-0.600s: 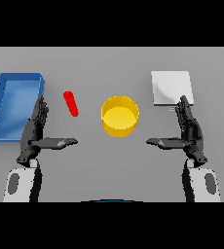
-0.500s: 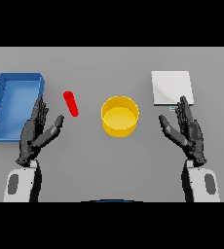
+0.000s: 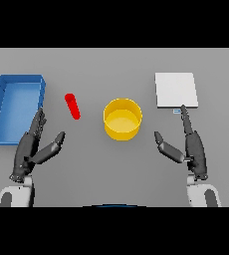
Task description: Pick up the red beaker and tilt it to pour out 1 green nut into yellow bowl. Pick up the yellow bowl and place it on the metallic measuring scale.
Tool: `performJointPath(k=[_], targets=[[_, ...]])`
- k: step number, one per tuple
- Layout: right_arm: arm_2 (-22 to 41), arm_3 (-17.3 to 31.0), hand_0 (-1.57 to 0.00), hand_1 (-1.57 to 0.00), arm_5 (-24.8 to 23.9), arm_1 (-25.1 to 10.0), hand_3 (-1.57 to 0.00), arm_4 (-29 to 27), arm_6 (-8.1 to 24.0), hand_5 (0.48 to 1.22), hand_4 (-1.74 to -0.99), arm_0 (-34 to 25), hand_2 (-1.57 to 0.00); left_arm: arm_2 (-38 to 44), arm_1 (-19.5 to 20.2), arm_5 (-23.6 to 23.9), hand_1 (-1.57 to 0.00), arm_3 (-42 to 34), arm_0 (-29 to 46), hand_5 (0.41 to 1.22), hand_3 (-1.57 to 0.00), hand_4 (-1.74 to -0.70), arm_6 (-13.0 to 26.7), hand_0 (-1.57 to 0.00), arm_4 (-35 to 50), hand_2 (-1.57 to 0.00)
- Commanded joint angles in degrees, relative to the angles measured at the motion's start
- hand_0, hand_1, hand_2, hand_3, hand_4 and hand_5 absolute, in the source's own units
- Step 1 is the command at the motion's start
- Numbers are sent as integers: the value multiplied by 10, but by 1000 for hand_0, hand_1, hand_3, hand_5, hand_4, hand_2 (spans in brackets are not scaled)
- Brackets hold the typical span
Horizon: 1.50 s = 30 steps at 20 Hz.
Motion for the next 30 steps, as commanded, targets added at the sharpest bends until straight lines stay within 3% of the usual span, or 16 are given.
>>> performJointPath(k=[1,6,9,14,18,21,28,30], targets=[[-2,1,1,1,3,-1,1,-5,1,593,-1173,2,1,-1,2,1,1,2,-3,602,1,-1164,10,1,-4,1],[-2,-16,1,1,21,3,1,-31,-2,611,-1224,12,1,-9,-3,6,1,53,-46,605,1,-1170,21,1,-30,1],[2,-20,1,1,19,1,1,-20,7,627,-1246,8,1,-9,-17,14,1,115,-89,622,1,-1219,2,1,-42,1],[-3,-22,1,1,28,-1,1,-36,-13,634,-1280,21,1,5,-17,29,1,203,-158,650,1,-1248,-17,1,-58,1],[-4,-23,1,1,25,-4,1,-32,-14,635,-1268,18,1,26,-14,34,1,268,-213,677,1,-1271,-36,1,-53,1],[-7,-29,1,1,26,-4,1,-37,4,638,-1269,10,1,31,-21,37,1,311,-246,685,1,-1287,-36,1,-55,1],[-8,-27,1,1,29,-4,1,-41,-10,642,-1269,21,1,43,-23,43,1,387,-309,683,1,-1289,-43,1,-60,1],[-9,-27,1,1,29,-3,1,-42,2,638,-1265,14,1,49,-19,41,1,405,-320,683,1,-1289,-54,1,-58,1]])
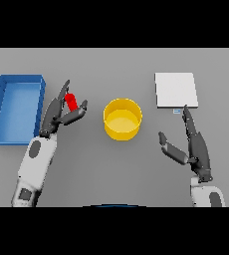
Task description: Pick up the red beaker and tilt it to pour out 1 green nut into yellow bowl. Pick up the yellow bowl and place it on the metallic measuring scale.
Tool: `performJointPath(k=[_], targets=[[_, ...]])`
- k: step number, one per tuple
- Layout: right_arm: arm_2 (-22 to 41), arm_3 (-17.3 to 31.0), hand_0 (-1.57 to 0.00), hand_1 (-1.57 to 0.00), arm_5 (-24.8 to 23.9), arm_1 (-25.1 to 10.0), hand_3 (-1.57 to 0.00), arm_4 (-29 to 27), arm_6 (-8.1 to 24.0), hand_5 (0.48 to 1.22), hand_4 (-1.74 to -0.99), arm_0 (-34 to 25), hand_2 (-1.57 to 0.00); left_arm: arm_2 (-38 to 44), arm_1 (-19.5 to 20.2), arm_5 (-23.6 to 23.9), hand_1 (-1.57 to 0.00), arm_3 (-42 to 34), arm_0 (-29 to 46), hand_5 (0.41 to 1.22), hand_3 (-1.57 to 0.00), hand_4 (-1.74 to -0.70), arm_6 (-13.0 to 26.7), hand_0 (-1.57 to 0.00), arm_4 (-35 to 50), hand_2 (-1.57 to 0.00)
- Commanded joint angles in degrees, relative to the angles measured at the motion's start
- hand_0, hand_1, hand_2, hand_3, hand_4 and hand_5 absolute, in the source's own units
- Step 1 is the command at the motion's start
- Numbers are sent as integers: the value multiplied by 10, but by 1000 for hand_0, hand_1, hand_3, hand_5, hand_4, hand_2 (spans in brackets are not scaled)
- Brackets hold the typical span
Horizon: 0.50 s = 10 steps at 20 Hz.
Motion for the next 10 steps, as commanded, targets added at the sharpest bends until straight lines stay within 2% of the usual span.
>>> performJointPath(k=[1,6,7,8,9,10], targets=[[1,-2,1,1,1,0,1,0,1,639,-1268,2,1,2,-3,-1,1,8,-5,686,1,-1297,-6,1,3,1],[-3,-2,1,1,0,-7,1,3,2,641,-1261,-3,1,20,-12,2,1,45,-32,704,1,-1348,-29,1,17,0],[-3,-1,1,1,-1,-8,1,4,1,642,-1259,0,1,25,-18,4,-26,50,-32,724,-31,-1378,-39,1,23,-67],[-1,1,1,1,-1,-6,1,6,2,642,-1260,3,1,31,-24,10,-146,59,-40,750,-124,-1410,-45,-119,27,-182],[5,1,1,1,-4,0,1,12,1,644,-1258,2,1,37,-25,10,-328,61,-43,783,-292,-1449,-43,-285,34,-364],[5,2,1,1,-7,0,1,15,1,645,-1257,3,1,40,-23,17,-481,64,-46,871,-547,-1448,-32,-441,32,-523]])
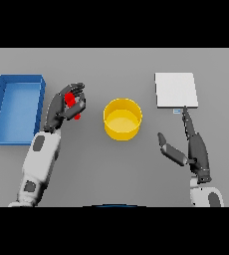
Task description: Pick up the red beaker and tilt it to pour out 1 green nut into yellow bowl. Pick up the yellow bowl and place it on the metallic measuring scale.
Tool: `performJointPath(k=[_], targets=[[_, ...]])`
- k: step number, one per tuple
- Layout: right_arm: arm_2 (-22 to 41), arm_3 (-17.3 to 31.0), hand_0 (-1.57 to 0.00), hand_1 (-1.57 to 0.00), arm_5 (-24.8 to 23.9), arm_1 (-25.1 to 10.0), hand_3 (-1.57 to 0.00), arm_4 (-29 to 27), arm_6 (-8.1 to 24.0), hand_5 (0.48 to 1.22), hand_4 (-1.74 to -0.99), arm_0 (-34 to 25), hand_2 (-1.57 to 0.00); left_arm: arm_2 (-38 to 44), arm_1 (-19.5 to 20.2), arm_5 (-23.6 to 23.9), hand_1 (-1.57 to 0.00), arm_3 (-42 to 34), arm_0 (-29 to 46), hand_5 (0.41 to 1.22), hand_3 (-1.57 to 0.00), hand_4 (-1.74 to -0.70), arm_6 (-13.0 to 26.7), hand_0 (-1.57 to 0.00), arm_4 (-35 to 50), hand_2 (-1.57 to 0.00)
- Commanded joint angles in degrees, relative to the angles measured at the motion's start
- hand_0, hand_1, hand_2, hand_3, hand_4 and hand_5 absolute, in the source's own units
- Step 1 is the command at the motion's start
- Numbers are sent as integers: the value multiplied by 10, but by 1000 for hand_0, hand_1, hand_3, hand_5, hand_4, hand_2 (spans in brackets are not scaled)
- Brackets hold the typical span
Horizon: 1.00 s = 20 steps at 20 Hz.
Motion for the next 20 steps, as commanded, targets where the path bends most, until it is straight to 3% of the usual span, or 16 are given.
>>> performJointPath(k=[1,4,8,10,14,20], targets=[[-3,-2,1,1,0,-2,1,-2,-2,644,-1255,2,1,-4,-3,10,-699,4,-1,941,-724,-1500,-2,-662,-8,-733],[-5,6,1,1,0,1,1,-7,-3,644,-1252,-4,1,-14,0,15,-1125,15,-10,1078,-974,-1603,-7,-1106,-19,-1142],[-6,-5,1,1,1,1,1,-10,-3,645,-1257,2,1,-26,-7,15,-1388,12,-12,1162,-1326,-1505,5,-1380,-30,-1395],[-5,-4,1,1,1,4,1,-11,3,643,-1257,5,1,-22,-10,24,-1454,10,-13,1151,-1414,-1590,-3,-1449,-22,-1458],[-6,-5,1,1,0,0,1,-10,-13,646,-1258,7,1,-15,-13,34,-1523,-27,-3,1122,-1507,-1679,-22,-1521,9,-1525],[-6,1,1,1,4,-6,1,-7,-13,661,-1261,-1,1,-79,25,35,-1558,-106,-18,1117,-1554,-1725,43,-1558,-40,-1559]])
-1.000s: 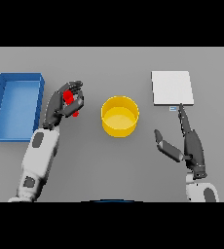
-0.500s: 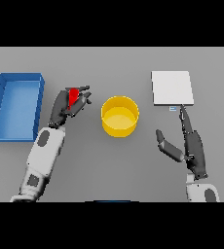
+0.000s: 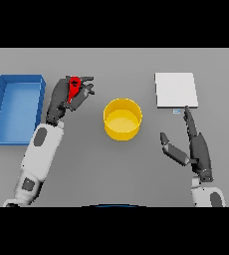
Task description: Pick up the red beaker and tilt it to pour out 1 green nut into yellow bowl. Pick up the yellow bowl and place it on the metallic measuring scale.
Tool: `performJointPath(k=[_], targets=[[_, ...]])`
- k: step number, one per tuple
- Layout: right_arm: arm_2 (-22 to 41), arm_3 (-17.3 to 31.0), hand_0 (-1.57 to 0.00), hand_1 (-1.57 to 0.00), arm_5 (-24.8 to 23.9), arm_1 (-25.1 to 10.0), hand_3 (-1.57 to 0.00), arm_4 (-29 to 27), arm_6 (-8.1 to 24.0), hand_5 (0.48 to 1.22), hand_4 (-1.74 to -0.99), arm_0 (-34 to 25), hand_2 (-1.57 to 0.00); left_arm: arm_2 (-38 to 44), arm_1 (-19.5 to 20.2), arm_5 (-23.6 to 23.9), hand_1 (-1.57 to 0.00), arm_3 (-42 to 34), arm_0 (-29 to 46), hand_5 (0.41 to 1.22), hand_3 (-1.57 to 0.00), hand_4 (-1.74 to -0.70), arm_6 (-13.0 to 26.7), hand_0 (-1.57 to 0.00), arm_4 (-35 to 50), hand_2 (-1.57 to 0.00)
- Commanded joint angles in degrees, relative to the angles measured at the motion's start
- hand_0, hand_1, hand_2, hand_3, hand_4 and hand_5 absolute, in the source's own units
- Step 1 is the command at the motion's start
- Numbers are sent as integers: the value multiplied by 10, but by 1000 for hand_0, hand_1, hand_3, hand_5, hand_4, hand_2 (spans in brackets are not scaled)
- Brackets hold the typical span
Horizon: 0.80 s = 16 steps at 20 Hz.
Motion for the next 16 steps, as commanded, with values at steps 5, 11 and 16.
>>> performJointPath(k=[5,11,16], targets=[[5,-14,1,1,-7,-1,1,15,10,676,-1256,5,1,-71,51,-32,-1565,-21,-17,1117,-1562,-1733,75,-1564,-64,-1565],[8,-8,1,1,-4,3,1,13,21,683,-1254,1,1,-133,89,-43,-1568,-23,-56,1128,-1567,-1737,147,-1568,-132,-1568],[10,-15,1,1,-3,8,1,11,17,694,-1262,8,1,-242,126,-64,-1570,-4,-102,1145,-1570,-1740,189,-1570,-253,-1570]])
